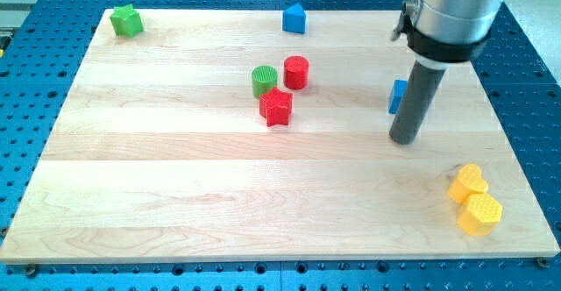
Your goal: Push the blue cube to the top right of the red circle
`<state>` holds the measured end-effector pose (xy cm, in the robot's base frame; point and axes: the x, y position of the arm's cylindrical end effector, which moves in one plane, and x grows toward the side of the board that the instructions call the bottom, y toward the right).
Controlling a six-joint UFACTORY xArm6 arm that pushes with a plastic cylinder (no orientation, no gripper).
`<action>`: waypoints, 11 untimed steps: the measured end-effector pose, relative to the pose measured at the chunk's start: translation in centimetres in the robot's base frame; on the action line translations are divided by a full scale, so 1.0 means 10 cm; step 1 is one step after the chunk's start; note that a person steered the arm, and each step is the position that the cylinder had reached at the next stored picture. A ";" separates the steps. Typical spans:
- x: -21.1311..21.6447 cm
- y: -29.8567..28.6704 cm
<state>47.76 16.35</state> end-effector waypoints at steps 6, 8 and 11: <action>-0.88 0.41; -1.46 0.44; -1.95 0.26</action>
